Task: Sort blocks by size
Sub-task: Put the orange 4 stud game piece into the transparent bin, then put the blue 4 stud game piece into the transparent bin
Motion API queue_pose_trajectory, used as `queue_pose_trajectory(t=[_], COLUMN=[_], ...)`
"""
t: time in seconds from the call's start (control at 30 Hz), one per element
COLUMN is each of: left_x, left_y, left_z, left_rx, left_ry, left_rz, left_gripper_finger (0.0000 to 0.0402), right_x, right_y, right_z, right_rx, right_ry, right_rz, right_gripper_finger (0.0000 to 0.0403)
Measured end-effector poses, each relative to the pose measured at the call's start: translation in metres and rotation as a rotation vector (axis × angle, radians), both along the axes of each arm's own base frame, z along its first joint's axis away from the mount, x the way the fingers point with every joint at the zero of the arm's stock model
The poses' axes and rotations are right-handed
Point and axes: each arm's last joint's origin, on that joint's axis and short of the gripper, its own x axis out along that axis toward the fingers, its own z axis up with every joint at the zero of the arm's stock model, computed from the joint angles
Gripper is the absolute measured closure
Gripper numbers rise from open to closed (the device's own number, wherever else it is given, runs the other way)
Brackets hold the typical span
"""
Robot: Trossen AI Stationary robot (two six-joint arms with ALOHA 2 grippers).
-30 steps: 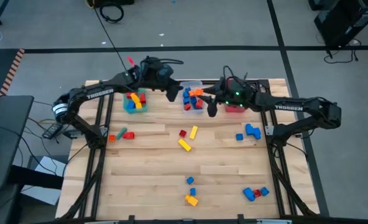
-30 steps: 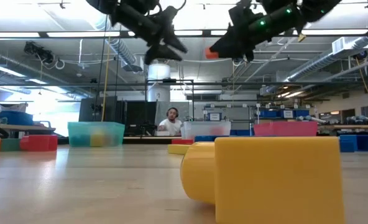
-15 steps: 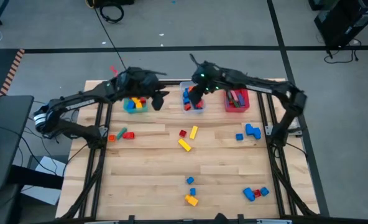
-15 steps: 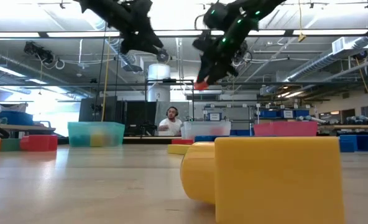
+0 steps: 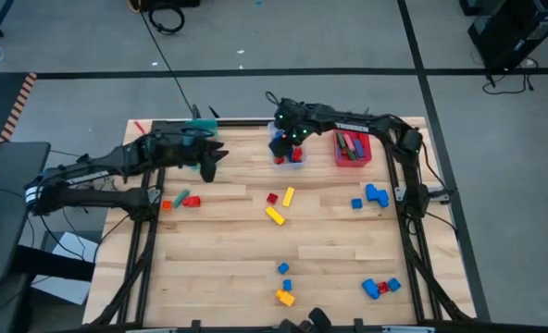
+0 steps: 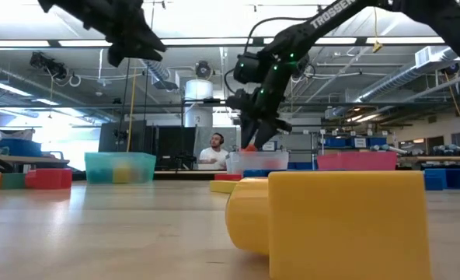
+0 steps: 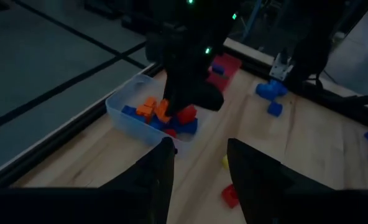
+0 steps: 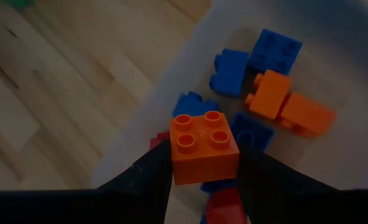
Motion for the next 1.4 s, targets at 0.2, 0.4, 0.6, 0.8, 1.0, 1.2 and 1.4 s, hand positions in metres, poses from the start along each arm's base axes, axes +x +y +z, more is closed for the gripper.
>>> queue_pose_trajectory(t=[0.2, 0.4, 0.6, 0.8, 1.0, 1.2, 1.4], left_x=[-0.011, -0.012, -0.013, -0.014, -0.016, -0.012, -0.001], left_y=[-0.004, -0.004, -0.005, -0.005, -0.006, -0.017, -0.036], left_z=[-0.001, -0.005, -0.008, -0.01, -0.015, -0.014, -0.017], left_rx=[-0.02, -0.029, -0.023, -0.029, -0.047, -0.034, -0.018], left_ry=[0.008, 0.053, 0.095, 0.115, 0.167, 0.162, 0.166], left_rz=[0.007, 0.004, -0.005, -0.006, -0.009, -0.067, -0.074], left_gripper_finger=[0.0246, 0.0246, 0.0246, 0.0246, 0.0246, 0.0246, 0.0263], right_x=[0.002, 0.003, -0.005, -0.016, -0.026, -0.041, -0.077], right_y=[-0.001, -0.002, 0.001, 0.026, 0.07, 0.114, 0.148], right_z=[-0.005, -0.001, 0.011, 0.045, 0.09, 0.123, 0.122], right_rx=[0.005, 0.002, 0.025, -0.042, -0.206, -0.297, -0.291], right_ry=[-0.002, -0.027, -0.011, 0.019, 0.004, -0.038, -0.104], right_rz=[-0.026, -0.057, -0.111, -0.108, -0.075, 0.002, -0.011], right_gripper_finger=[0.0198, 0.0171, 0.0174, 0.0191, 0.0197, 0.02, 0.0214])
